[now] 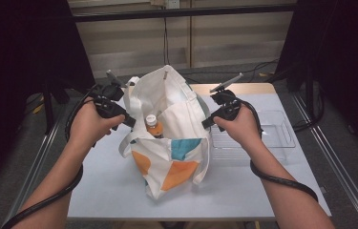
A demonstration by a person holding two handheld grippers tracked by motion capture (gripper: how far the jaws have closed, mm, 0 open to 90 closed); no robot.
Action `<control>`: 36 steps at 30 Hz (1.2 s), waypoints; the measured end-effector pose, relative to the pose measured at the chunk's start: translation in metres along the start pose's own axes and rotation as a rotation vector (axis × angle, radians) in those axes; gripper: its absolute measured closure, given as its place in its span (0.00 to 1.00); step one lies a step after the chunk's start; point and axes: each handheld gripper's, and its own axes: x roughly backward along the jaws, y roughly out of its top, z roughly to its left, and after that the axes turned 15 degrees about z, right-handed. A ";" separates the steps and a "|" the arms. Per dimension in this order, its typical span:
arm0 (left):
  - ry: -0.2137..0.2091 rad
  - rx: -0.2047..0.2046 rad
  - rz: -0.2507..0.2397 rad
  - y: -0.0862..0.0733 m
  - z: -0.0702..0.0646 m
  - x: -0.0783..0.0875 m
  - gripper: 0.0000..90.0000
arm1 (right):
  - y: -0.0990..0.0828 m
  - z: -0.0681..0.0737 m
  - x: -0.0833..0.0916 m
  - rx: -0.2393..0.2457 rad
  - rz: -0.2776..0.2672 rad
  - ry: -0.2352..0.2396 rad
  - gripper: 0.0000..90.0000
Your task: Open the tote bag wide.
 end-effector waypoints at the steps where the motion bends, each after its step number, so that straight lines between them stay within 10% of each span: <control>1: 0.005 0.005 -0.001 -0.001 0.001 -0.001 0.97 | 0.000 -0.001 -0.002 0.006 -0.008 0.002 0.89; 36: -0.038 0.068 0.030 -0.013 0.029 -0.044 0.96 | -0.005 -0.010 -0.025 -0.021 -0.004 -0.009 0.87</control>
